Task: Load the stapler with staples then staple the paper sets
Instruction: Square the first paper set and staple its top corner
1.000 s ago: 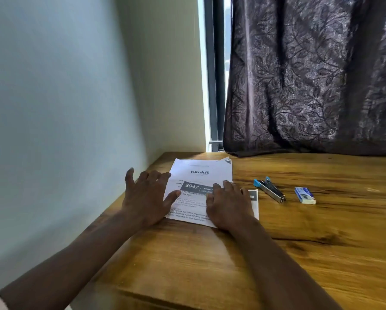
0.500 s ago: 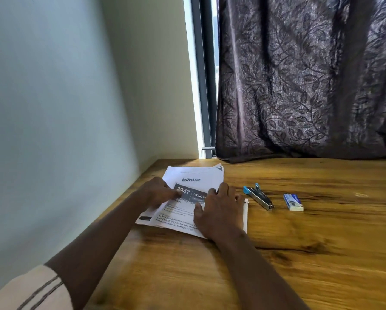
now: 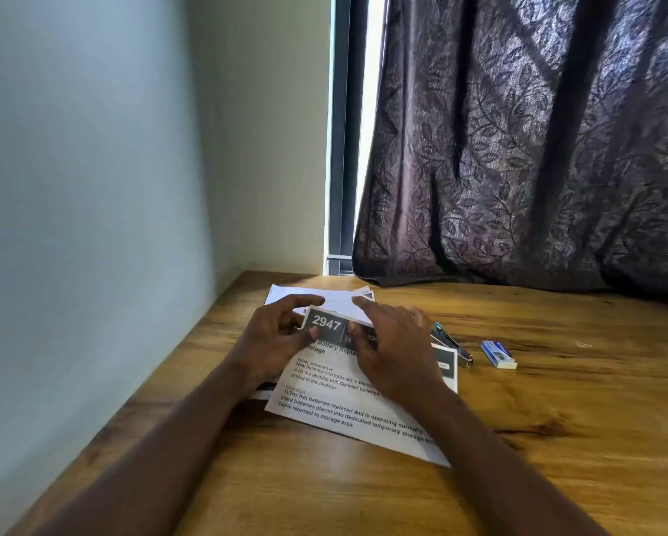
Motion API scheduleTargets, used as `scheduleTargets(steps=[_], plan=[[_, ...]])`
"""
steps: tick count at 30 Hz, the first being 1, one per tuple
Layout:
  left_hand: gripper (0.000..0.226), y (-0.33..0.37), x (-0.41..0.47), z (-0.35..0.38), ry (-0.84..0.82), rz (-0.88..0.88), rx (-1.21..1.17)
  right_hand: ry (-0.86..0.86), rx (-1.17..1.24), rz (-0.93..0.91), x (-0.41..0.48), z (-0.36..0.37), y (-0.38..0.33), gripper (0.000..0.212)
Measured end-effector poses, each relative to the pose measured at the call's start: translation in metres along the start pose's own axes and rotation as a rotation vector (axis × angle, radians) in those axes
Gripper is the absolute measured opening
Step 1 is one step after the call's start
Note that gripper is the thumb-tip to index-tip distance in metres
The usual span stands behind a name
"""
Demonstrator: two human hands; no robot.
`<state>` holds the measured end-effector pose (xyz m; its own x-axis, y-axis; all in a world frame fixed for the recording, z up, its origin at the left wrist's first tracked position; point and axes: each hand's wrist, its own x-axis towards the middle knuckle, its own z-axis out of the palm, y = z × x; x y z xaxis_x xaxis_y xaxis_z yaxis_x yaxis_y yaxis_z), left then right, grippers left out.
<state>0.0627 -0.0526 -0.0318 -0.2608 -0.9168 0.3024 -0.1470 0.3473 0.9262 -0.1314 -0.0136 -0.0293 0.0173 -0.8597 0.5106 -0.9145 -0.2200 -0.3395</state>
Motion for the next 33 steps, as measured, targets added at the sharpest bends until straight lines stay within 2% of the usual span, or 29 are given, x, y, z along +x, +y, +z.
scheduleTargets(steps=[6,12,16,19,21,26,30,33], plan=[[0.032,-0.006,0.005,0.008,-0.055,0.063,0.131,-0.027,0.194,0.058,0.001,-0.003,0.014,0.022],[0.007,-0.007,0.005,0.024,-0.053,0.111,0.269,-0.038,0.13,-0.011,-0.02,-0.009,0.039,0.025],[0.006,0.001,0.009,0.028,0.011,0.071,0.502,-0.077,0.129,0.02,-0.024,-0.013,0.039,0.021],[0.012,0.021,0.028,0.036,0.07,0.186,0.726,-0.135,0.137,0.04,-0.023,-0.012,0.041,0.02],[0.017,0.037,0.052,0.048,-0.05,0.308,0.773,-0.167,0.114,0.042,-0.023,-0.011,0.04,0.019],[0.038,0.07,0.11,0.106,-0.552,0.487,0.966,-0.156,0.065,0.02,-0.027,-0.012,0.035,0.022],[0.053,0.067,0.136,0.156,-0.836,0.423,1.044,-0.146,0.092,0.009,-0.026,-0.013,0.039,0.025],[0.05,0.055,0.147,0.17,-0.957,0.365,1.031,-0.155,0.112,0.001,-0.026,-0.013,0.04,0.024]])
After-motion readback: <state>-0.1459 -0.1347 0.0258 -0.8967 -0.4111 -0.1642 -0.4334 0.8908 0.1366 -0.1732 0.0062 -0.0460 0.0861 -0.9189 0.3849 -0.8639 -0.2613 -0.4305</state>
